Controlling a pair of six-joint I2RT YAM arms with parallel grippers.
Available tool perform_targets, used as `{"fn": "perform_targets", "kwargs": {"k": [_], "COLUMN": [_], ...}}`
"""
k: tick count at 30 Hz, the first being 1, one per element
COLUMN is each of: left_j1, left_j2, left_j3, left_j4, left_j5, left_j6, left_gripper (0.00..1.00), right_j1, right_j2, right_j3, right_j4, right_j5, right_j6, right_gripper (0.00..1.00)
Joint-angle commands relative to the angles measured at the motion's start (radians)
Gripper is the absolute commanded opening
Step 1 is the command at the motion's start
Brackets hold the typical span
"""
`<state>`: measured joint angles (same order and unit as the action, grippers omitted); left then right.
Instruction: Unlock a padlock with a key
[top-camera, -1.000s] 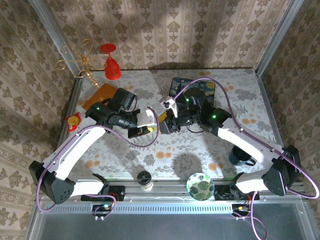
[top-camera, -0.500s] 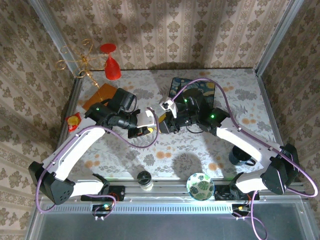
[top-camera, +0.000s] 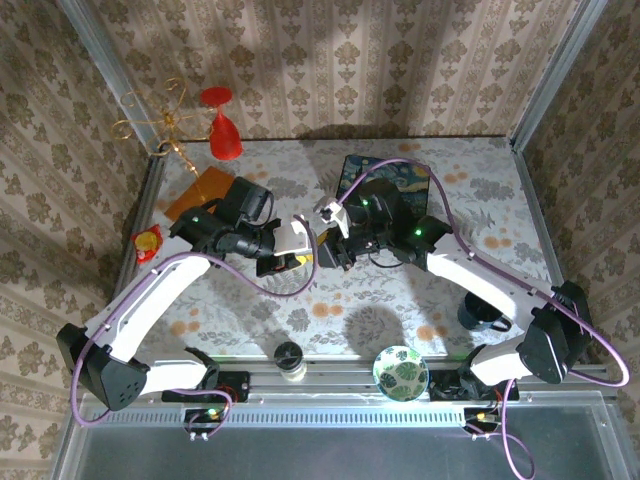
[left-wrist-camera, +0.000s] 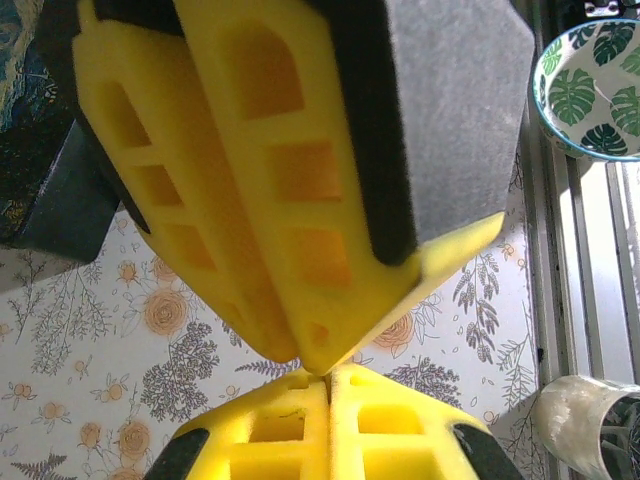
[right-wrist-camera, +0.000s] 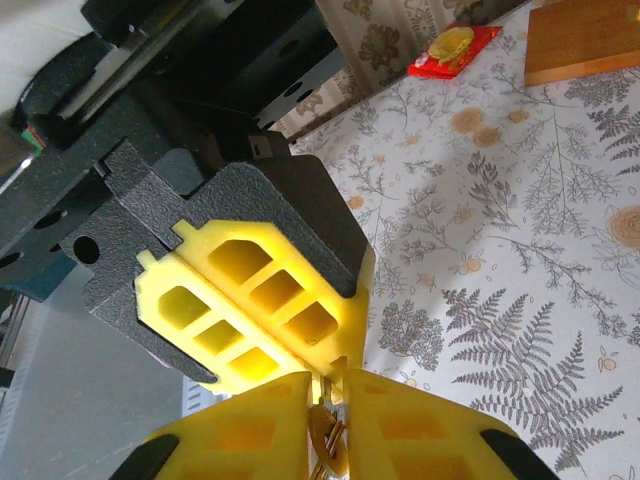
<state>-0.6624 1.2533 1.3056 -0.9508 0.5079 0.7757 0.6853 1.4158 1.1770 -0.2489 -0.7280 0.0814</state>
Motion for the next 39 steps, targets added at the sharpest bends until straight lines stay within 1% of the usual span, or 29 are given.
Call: {"fn": "perform_targets", "kwargs": {"k": [1, 4, 8, 10, 19, 20, 23, 31, 35, 39], "left_j1": [-0.006, -0.005, -0.001, 0.002, 0.007, 0.009, 0.013, 0.024, 0.03, 0.033], "left_j2": [-0.028, -0.032, -0.038, -0.044, -0.058, -0.057, -0.056, -0.061, -0.068, -0.071], "left_j3": [-0.011, -0.017, -0.021, -0.022, -0.031, -0.032, -0.034, -0.042, -0.045, -0.046], "left_j4": [-0.004, -0.005, -0.011, -0.014, -0.005, -0.004, -0.002, 0.002, 0.006, 0.013], "left_j5": [0.023, 0.015, 0.002, 0.002, 0.006, 0.005, 0.005, 0.001, -0.002, -0.006], "left_j6": [0.02, 0.016, 0.018, 0.016, 0.015, 0.016, 0.013, 0.003, -0.001, -0.006], "left_gripper": [0.0, 0.0, 0.0, 0.0, 0.0, 0.0, 0.0, 0.0, 0.0, 0.0], "right_j1": [0.0, -0.001, -0.003, -0.004, -0.004, -0.004, -0.005, -0.007, -0.008, -0.011], "right_j2": [0.001, -0.007, -0.017, -0.017, -0.017, -0.047, -0.054, -0.067, -0.074, -0.085], "right_j3": [-0.013, -0.017, -0.028, -0.031, -0.036, -0.036, -0.039, -0.054, -0.065, -0.076], "right_j4": [0.011, 0.012, 0.013, 0.014, 0.013, 0.014, 0.016, 0.022, 0.026, 0.04], "right_j5": [0.005, 0.008, 0.022, 0.024, 0.02, 0.019, 0.019, 0.02, 0.017, 0.019], "right_j6": [-0.001, 0.001, 0.001, 0.001, 0.003, 0.003, 0.002, 0.005, 0.009, 0.015], "right_gripper": [0.15, 0.15, 0.19, 0.19, 0.17, 0.16, 0.16, 0.1, 0.0, 0.0]}}
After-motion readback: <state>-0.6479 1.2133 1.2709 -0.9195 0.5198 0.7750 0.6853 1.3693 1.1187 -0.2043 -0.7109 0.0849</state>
